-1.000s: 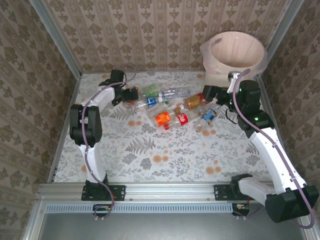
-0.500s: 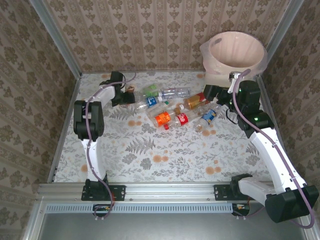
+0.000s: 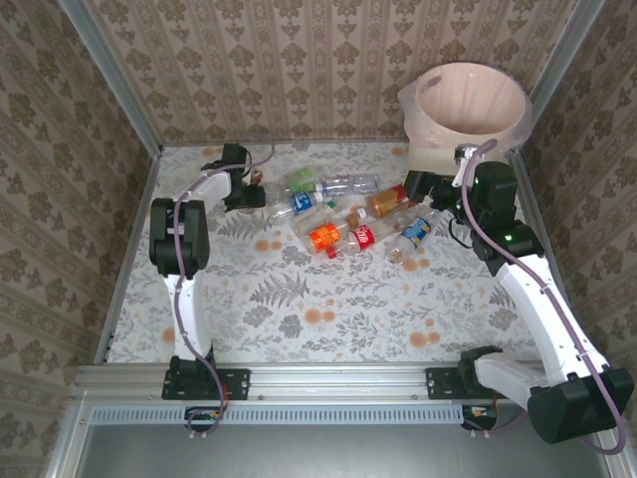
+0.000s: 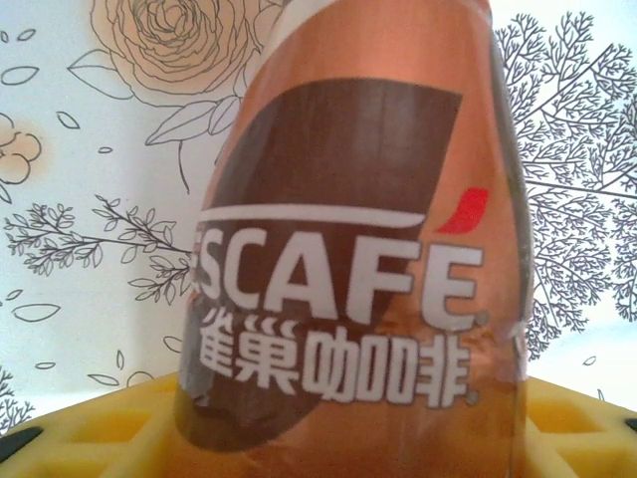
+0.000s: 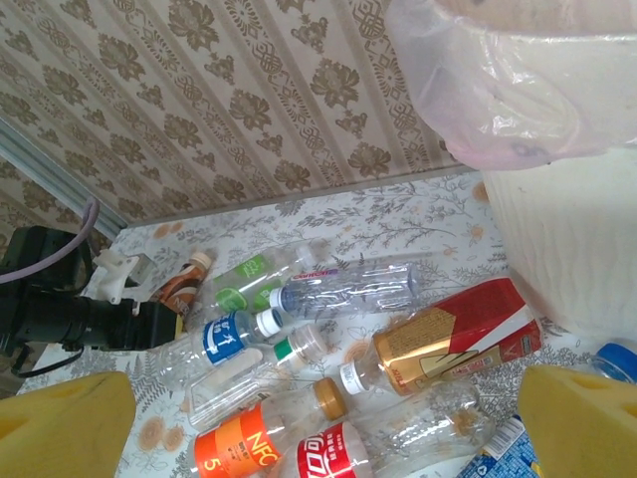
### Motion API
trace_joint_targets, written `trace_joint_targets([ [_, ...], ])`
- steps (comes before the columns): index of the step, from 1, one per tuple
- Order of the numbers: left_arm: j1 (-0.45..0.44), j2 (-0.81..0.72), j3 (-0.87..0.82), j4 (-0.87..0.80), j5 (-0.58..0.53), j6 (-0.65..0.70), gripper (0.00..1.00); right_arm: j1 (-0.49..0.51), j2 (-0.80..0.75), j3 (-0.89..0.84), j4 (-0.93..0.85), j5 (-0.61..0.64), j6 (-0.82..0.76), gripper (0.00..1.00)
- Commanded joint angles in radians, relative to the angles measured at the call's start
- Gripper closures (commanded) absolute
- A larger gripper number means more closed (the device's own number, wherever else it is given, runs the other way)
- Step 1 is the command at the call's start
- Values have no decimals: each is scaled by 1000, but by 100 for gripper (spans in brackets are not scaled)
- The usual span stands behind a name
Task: Put the plastic bottles in the bin
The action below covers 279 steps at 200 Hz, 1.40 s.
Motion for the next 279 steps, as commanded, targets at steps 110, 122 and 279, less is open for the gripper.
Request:
trace_joint_targets([
  [110, -55, -477, -453, 342, 174, -92, 48, 73, 13, -118, 220, -24, 71, 0],
  [122, -78, -522, -487, 367, 187, -104, 49, 79, 21, -119, 227, -25, 75, 0],
  [279, -412, -722, -653, 775, 502, -362, 52, 110, 73, -189, 491, -284, 180, 0],
])
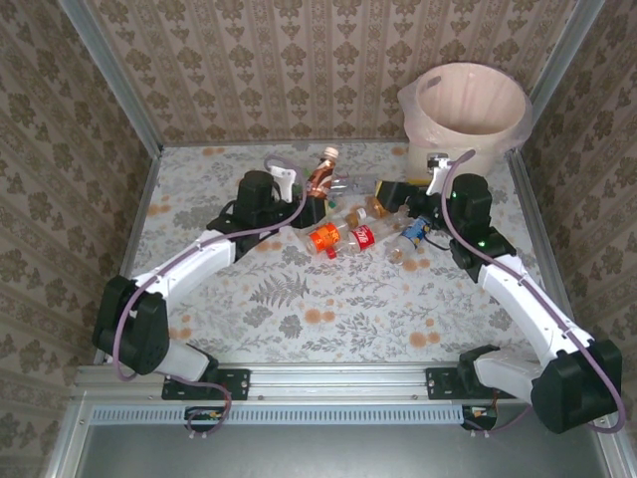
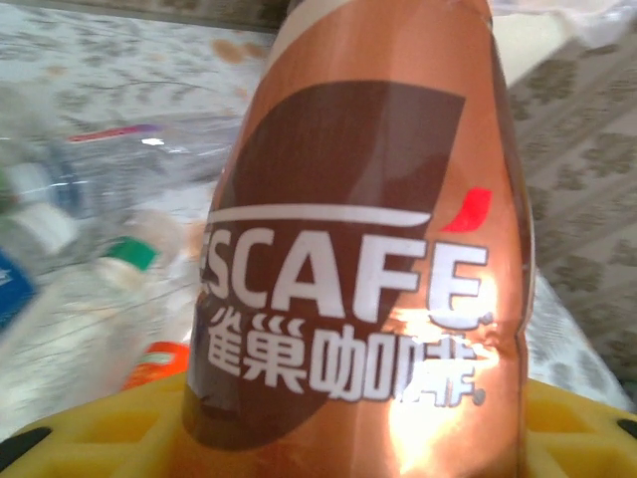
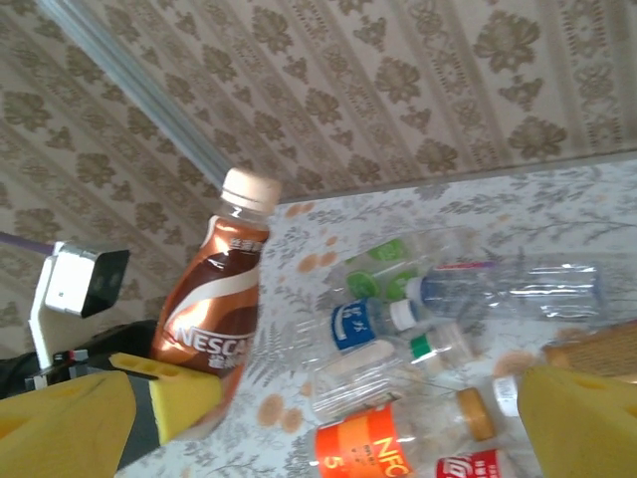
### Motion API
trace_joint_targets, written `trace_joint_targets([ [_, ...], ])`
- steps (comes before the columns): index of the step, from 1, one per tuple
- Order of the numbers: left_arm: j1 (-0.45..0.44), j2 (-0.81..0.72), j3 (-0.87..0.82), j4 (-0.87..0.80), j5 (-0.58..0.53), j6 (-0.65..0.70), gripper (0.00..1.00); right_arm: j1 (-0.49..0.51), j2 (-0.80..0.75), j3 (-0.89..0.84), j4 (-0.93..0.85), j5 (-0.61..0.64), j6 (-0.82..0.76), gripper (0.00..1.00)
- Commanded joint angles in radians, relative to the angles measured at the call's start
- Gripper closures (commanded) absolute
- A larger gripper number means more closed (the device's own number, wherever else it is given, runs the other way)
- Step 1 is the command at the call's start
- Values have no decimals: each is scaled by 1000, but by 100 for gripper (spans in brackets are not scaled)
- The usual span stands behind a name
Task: Put the plastic bottles in the bin
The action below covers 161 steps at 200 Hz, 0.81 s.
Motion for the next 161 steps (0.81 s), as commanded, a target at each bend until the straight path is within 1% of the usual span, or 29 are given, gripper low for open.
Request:
trace_joint_targets([
  [1, -24, 17, 1, 147, 109, -73, 52, 7, 13, -18, 113, -93, 52, 0],
  [47, -72, 55, 41, 186, 183, -80, 52, 9, 57, 1, 178, -141, 105, 0],
  [79, -93, 68, 36, 259, 209, -104, 52, 10, 99, 30, 236, -156, 155, 0],
  [83, -96, 68, 36, 265, 237, -105, 52, 9, 105, 35, 239, -159, 162, 0],
  [112, -105, 75, 39, 287, 244, -113, 52, 14, 152, 69, 247, -170, 186, 0],
  [125, -108, 80, 41, 295, 254, -117, 52, 16, 173, 88, 251, -198, 194, 0],
  [142, -112, 87, 49, 297, 264, -118, 52, 23, 203, 119, 266, -273, 207, 0],
  [149, -115, 90, 50, 298, 268, -118, 52, 28, 211, 129, 266, -281, 211, 1],
  [161, -116, 91, 55, 301, 271, -114, 52, 34, 221, 139, 261, -271, 211, 8],
])
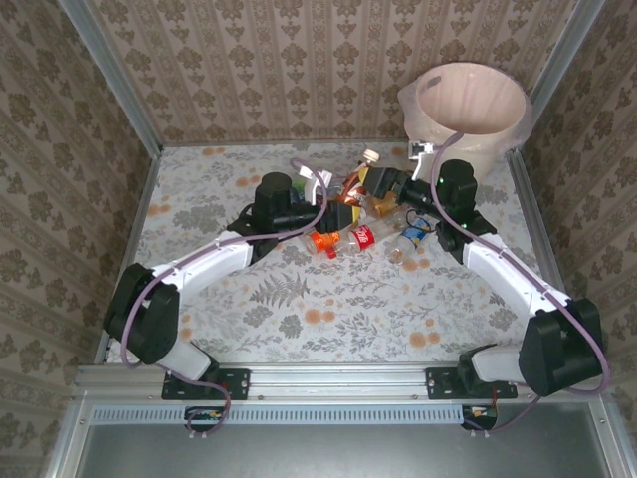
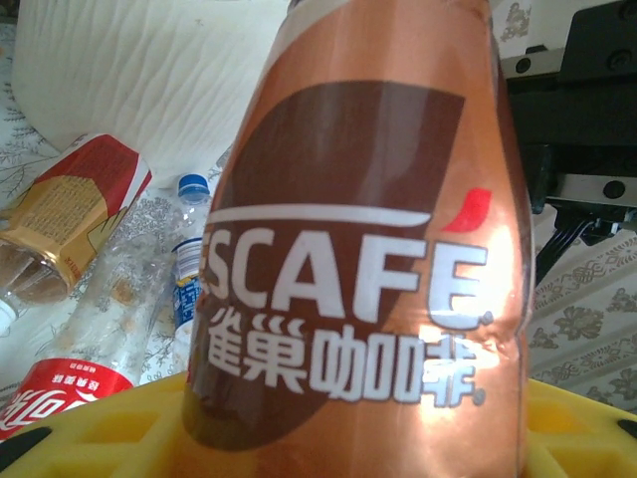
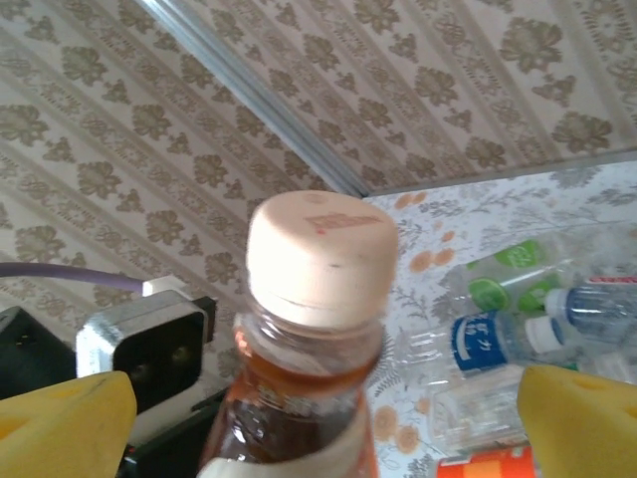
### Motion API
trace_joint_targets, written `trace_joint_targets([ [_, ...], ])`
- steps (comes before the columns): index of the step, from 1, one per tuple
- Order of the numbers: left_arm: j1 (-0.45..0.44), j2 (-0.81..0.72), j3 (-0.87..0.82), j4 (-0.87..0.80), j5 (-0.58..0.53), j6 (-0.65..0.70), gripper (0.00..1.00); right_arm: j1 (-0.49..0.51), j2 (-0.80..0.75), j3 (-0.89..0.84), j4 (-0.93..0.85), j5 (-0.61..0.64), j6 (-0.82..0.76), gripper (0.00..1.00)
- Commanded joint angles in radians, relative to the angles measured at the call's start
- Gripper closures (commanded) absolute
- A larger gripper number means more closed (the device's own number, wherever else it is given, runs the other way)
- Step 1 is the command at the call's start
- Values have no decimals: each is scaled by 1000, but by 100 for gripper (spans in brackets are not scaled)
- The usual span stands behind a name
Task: Put the plastic bottles in the bin
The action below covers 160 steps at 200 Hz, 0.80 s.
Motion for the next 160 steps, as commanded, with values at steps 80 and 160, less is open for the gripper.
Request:
trace_joint_targets([
  [80, -18, 34, 49, 52, 32, -5, 52, 25, 94, 137, -84, -55, 17, 39],
  [160, -17, 41, 64, 18, 21, 7, 51, 25, 71, 158, -193, -9, -71, 69],
])
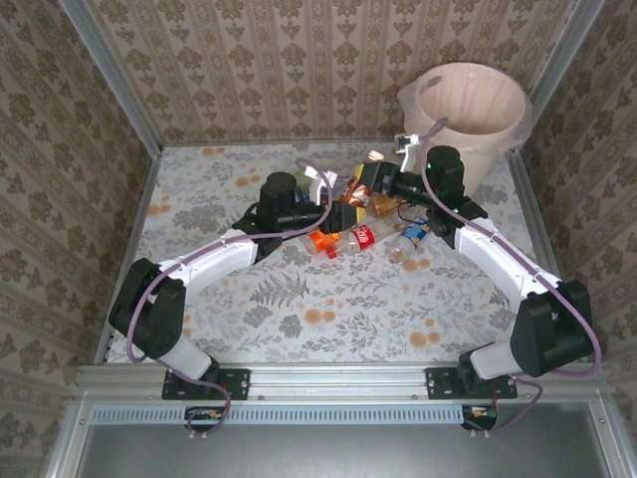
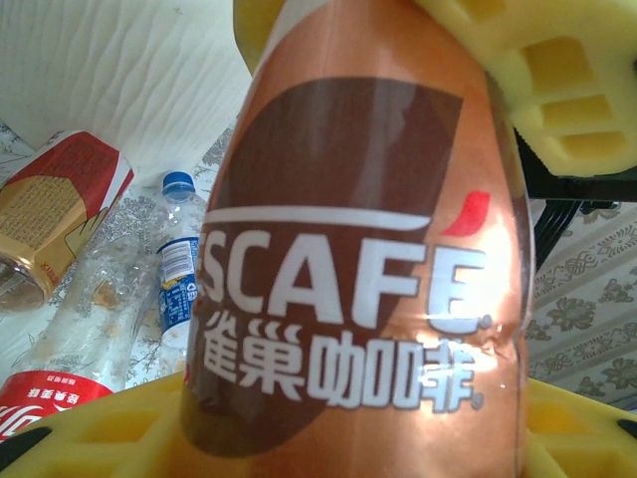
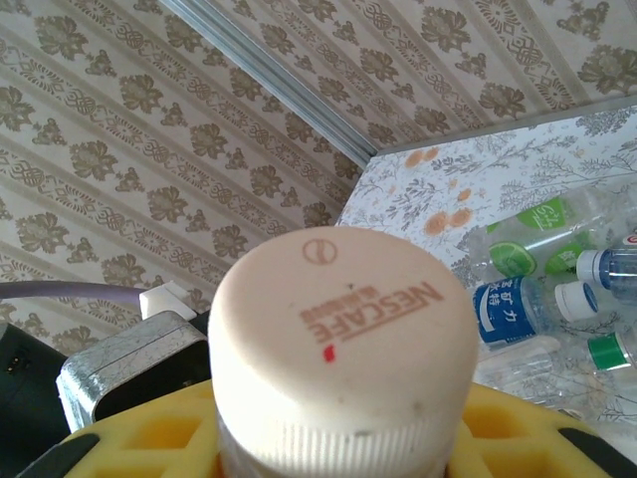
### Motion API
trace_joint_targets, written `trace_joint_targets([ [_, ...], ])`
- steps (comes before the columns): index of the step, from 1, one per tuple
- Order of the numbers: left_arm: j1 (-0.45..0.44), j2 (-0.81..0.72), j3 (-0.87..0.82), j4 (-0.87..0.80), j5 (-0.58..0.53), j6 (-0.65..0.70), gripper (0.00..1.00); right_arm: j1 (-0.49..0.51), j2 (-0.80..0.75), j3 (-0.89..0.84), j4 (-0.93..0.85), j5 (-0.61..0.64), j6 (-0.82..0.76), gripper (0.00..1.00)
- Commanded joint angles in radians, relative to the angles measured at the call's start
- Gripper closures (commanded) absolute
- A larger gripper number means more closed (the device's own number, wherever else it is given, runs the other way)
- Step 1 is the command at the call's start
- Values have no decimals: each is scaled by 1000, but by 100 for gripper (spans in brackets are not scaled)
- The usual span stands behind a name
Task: Put the plastic bottles in the bin
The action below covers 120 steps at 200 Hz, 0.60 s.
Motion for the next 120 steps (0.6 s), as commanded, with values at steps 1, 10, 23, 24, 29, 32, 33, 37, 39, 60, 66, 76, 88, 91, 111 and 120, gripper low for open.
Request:
trace_joint_targets([
  [1, -7, 8, 49, -4, 1, 7, 50, 4, -21, 35, -56, 24, -87, 69],
  [10, -6, 9, 51, -20, -5, 11, 49, 5, -22, 39, -69, 35, -101, 69],
  [23, -3, 8, 55, -41, -15, 11, 45, 5, -21, 42, -88, 54, -127, 71],
  [24, -3, 7, 56, -42, -16, 11, 44, 5, -21, 42, -89, 54, -129, 71],
  [29, -3, 3, 57, -48, -23, 10, 42, 5, -52, 44, -95, 61, -139, 71],
  [32, -3, 3, 57, -52, -27, 10, 40, 5, -55, 45, -100, 64, -145, 72],
  [33, -2, 2, 58, -56, -28, 10, 39, 5, -57, 46, -102, 64, -147, 72],
  [37, -3, -3, 58, -65, -27, 11, 36, 5, -59, 50, -111, 69, -156, 72],
  [39, -2, -5, 59, -72, -53, 12, 35, 4, -60, 51, -117, 72, -160, 73],
  [60, 1, -41, 46, -109, -125, 32, 11, 2, -67, 100, -218, 108, -224, 73],
  [66, 3, -55, 36, -109, -144, 35, 7, 2, -68, 118, -251, 123, -245, 73],
  [76, 9, -80, 17, -104, -163, 36, 2, -2, -72, 141, -297, 156, -277, 73],
  [88, 22, -114, -9, -99, -186, 33, 0, -12, -77, 167, -337, 186, -308, 73],
  [91, 24, -122, -13, -99, -191, 32, 0, -13, -79, 173, -346, 194, -317, 72],
  [111, 43, -182, -62, -96, -245, 27, 0, -35, -82, 219, -400, 237, -365, 72],
  [120, 51, -207, -86, -95, -283, 21, 0, -44, -85, 239, -419, 258, -385, 72],
])
